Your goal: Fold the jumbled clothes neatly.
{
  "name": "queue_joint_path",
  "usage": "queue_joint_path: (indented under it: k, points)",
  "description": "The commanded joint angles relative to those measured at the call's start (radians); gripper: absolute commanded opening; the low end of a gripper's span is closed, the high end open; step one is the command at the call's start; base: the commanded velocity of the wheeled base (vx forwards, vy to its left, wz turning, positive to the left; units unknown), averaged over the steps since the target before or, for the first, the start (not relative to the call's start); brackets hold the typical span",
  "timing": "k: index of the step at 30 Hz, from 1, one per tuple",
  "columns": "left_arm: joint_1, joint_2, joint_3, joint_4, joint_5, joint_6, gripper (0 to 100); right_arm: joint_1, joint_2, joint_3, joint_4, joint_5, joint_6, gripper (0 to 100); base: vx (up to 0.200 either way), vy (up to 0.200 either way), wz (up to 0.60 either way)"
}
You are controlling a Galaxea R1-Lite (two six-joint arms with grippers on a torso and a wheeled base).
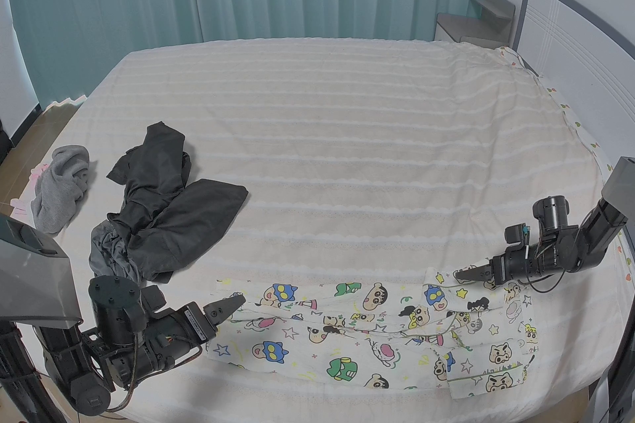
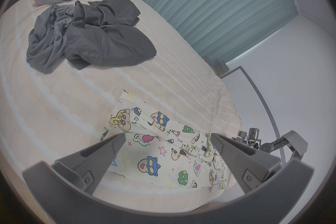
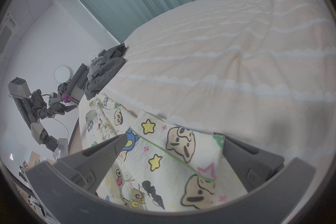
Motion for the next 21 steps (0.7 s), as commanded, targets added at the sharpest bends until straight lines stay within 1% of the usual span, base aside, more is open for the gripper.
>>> queue_joint_path:
  k: [1,2,3,5,8,10,16,21]
  points:
    - [-0.001,0.002,0.01,-0.002,0.0,-0.001,100,-0.036,-0.054,0.018,-0.002,0.001,0.003,100,0.0,0.0,0.0]
    - [-0.001,0.002,0.01,-0.002,0.0,-0.001,100,-0.037,-0.058,0.018,-0.002,0.002,0.003,100,0.0,0.0,0.0]
    - [-0.001,0.0,0.01,-0.002,0.0,-0.001,100,-0.056,-0.096,0.033,-0.001,0.005,0.006,100,0.0,0.0,0.0]
    - [0.0,-0.001,0.01,-0.002,0.0,-0.001,100,-0.06,-0.15,0.065,0.002,0.013,0.003,100,0.0,0.0,0.0]
    - [-0.001,0.0,0.01,-0.002,0.0,-0.001,100,-0.045,-0.216,0.116,0.004,0.038,0.003,100,0.0,0.0,0.0]
    - [-0.001,0.002,0.01,-0.002,0.002,-0.001,100,-0.004,-0.248,0.166,-0.001,0.059,0.004,100,0.0,0.0,0.0]
    - [-0.006,0.0,0.01,-0.002,0.003,-0.001,100,0.033,-0.214,0.206,-0.001,0.068,0.006,100,0.0,0.0,0.0]
    - [-0.006,0.003,0.01,-0.002,0.002,-0.002,100,0.029,-0.073,0.205,-0.002,0.075,0.006,100,0.0,0.0,0.0]
